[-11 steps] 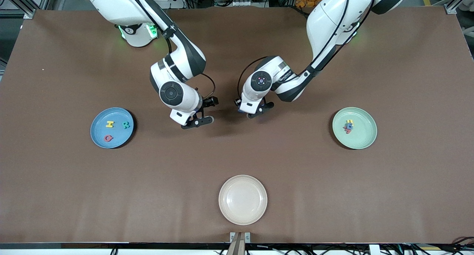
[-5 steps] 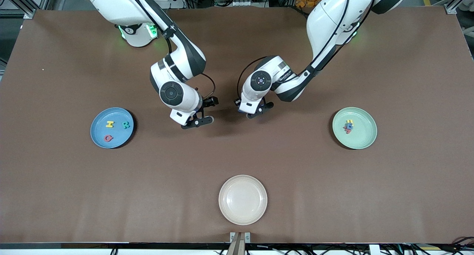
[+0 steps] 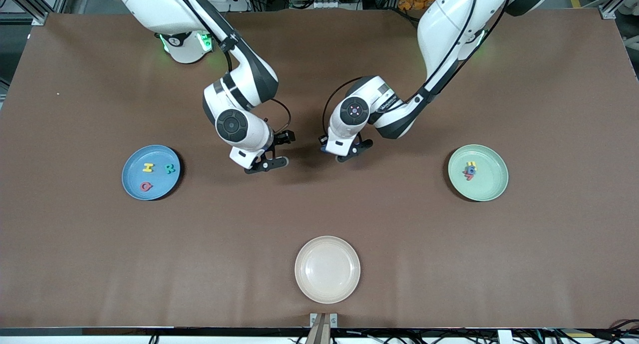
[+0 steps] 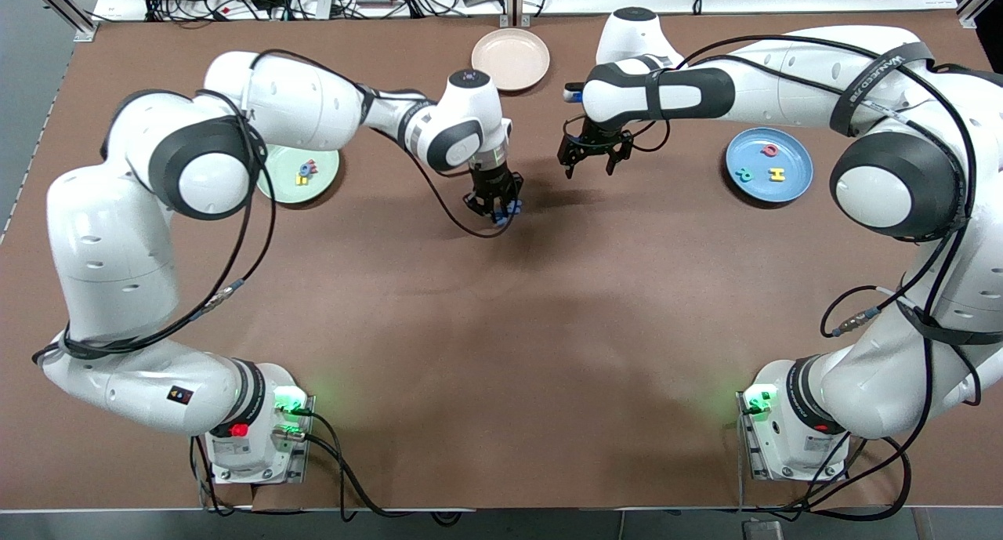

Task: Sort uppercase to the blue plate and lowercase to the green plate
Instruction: 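Carry the blue m to the green plate while the right gripper reaches blue W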

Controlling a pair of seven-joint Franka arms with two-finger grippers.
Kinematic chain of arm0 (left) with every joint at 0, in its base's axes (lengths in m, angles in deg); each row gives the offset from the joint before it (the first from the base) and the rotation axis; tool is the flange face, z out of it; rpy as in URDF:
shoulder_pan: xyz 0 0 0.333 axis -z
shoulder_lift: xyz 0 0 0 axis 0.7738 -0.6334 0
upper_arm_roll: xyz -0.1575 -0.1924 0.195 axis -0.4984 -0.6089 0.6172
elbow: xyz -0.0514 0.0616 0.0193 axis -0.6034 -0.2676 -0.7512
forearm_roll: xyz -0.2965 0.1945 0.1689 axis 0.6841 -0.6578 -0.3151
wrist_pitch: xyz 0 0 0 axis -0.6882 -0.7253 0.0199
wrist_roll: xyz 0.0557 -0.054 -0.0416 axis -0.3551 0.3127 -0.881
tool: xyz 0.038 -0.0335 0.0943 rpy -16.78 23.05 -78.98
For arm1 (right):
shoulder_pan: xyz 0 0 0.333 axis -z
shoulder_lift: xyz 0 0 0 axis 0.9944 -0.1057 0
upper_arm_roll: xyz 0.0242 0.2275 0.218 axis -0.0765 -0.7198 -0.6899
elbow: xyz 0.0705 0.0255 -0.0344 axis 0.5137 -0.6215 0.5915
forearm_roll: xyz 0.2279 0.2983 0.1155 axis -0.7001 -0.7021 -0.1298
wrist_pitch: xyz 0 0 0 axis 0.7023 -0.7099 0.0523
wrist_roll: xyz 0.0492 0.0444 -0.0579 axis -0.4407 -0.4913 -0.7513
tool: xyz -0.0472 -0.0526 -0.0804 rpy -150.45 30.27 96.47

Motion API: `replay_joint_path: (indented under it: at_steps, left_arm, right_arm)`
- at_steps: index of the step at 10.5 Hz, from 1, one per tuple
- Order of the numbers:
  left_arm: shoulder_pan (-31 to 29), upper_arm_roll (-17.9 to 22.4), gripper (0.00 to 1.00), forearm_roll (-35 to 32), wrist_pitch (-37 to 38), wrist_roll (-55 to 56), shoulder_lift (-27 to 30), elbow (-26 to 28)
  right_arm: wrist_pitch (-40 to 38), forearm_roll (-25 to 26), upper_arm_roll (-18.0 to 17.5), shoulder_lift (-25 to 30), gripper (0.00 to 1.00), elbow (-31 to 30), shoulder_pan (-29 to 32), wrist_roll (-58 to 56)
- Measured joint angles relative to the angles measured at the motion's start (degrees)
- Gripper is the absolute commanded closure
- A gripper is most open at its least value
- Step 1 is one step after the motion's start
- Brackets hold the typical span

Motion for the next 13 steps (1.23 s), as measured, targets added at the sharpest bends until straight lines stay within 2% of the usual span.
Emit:
replay_joint_path:
  at_steps: [3, 6, 9, 11, 13]
  left_arm:
    - [-3.13, 0.23, 1.00, -0.19, 13.06, -9.07, 7.81, -0.24]
    - [-14.51, 0.88, 1.00, -0.26, 20.20, -27.60, 12.85, -0.19]
    - [-26.24, 1.22, 1.00, -0.36, 21.54, -41.86, 13.50, 0.34]
    - [-29.44, 2.96, 1.00, -2.83, 21.50, -45.31, 12.21, 1.15]
    - [-29.66, 5.65, 1.00, -3.68, 21.37, -46.32, 9.83, 1.30]
  right_arm:
    - [2.84, 0.08, -0.10, -0.14, 0.01, -0.05, -2.45, 4.61]
    - [6.05, 4.87, -0.20, -0.29, 0.02, -0.04, -6.76, 15.62]
    - [8.01, 13.64, -0.22, -1.87, 0.02, 1.72, -9.81, 31.92]
    - [8.96, 16.48, -0.22, -4.81, 0.05, 3.88, -11.33, 39.01]
    - [13.26, 16.86, -0.21, -8.27, 0.06, 4.44, -12.82, 46.60]
